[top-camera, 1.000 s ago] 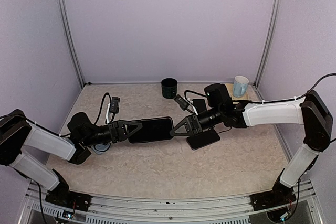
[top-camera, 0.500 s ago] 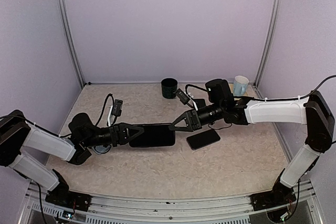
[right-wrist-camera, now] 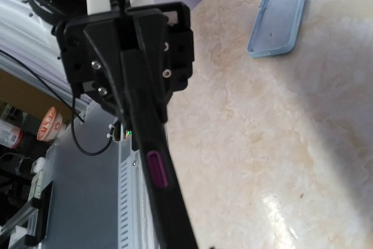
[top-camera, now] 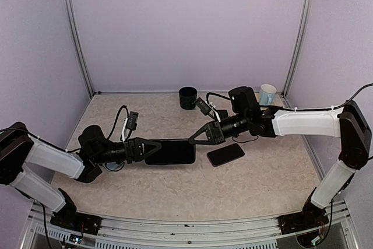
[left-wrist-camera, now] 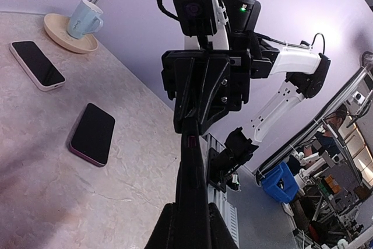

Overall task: Put the phone into the phone case
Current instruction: Press the phone case against the phone.

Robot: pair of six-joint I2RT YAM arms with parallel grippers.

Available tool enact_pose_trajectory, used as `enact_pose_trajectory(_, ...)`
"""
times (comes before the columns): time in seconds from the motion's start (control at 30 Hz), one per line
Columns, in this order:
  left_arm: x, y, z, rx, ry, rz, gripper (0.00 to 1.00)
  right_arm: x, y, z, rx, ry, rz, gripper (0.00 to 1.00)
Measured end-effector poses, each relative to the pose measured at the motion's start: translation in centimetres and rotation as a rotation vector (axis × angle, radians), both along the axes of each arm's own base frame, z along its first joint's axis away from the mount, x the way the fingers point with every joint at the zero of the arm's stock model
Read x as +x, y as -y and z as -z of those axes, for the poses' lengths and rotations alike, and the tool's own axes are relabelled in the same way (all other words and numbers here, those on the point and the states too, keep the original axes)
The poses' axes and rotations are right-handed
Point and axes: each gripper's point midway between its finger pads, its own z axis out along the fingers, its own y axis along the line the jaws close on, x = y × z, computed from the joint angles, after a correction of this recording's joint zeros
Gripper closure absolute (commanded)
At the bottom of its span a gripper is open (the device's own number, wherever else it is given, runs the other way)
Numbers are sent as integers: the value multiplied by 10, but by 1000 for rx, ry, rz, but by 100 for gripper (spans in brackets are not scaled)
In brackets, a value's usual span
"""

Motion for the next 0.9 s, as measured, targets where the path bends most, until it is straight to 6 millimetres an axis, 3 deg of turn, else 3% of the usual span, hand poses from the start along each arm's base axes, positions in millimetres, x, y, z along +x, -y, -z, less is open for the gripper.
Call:
enact_pose_trajectory(0.03,0,0,0,1,-2,1,84,0,0,0,0,4,-1,100)
enact_pose_trajectory(0.1,2,1,1,6,-7,-2,99,0,0,1,-2,10,-2,100)
enact_pose_trajectory(0.27,3,3,4,13,-16,4,100,2,2,4,-14,23,0,98)
enact_pose_trajectory(0.37,2,4,4,14,-10,10,100,0,3,4,-12,19,-11,77)
enact_pose_trajectory(0.47,0,5,4,21,9,23,100,-4,4,5,-17,3,-25,67)
enact_pose_trajectory(0.73,-8,10,4,34,42,65,100,-10,1,-5,-12,-16,-88,66)
enact_pose_trajectory(0.9,-14,18,7,53,41,108,100,-13,-1,-1,-11,-40,-125,65)
